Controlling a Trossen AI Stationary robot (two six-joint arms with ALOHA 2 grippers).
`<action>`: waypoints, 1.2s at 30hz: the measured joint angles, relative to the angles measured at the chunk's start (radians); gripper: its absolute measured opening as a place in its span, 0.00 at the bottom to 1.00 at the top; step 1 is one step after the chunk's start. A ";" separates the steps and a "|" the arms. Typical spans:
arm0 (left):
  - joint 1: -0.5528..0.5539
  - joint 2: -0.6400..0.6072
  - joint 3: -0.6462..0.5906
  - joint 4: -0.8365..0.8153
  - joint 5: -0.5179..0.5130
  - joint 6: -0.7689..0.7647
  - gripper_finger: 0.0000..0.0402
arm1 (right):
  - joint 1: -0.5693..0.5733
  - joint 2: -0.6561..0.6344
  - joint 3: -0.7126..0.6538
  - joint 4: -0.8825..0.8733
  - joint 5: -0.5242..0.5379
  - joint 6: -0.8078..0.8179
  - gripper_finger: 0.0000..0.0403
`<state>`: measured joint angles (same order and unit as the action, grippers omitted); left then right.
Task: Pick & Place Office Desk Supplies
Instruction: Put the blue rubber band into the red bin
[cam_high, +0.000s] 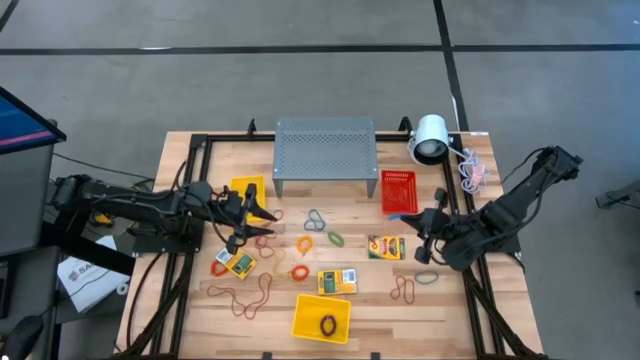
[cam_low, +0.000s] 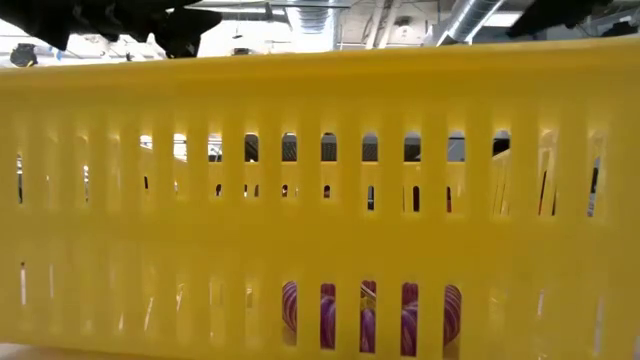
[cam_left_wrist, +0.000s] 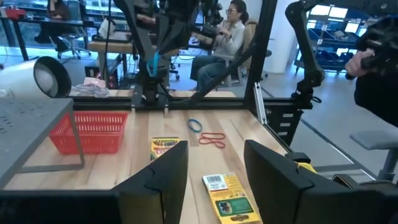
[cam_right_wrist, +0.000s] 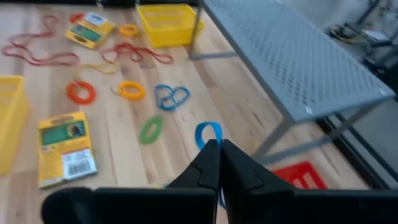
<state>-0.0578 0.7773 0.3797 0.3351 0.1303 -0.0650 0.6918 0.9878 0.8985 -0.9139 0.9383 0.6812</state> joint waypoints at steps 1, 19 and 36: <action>0.000 0.002 -0.002 0.002 0.000 0.000 0.39 | 0.000 0.000 -0.007 -0.011 0.004 0.026 0.00; -0.003 0.003 -0.003 0.005 -0.001 -0.022 0.39 | -0.180 0.015 -0.154 -0.015 -0.084 0.174 0.00; -0.003 0.003 -0.002 0.003 -0.001 -0.026 0.39 | -0.569 0.015 -0.154 0.015 -0.255 -0.083 0.00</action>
<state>-0.0605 0.7807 0.3775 0.3378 0.1295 -0.0910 0.1230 1.0031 0.7441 -0.8986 0.6837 0.5981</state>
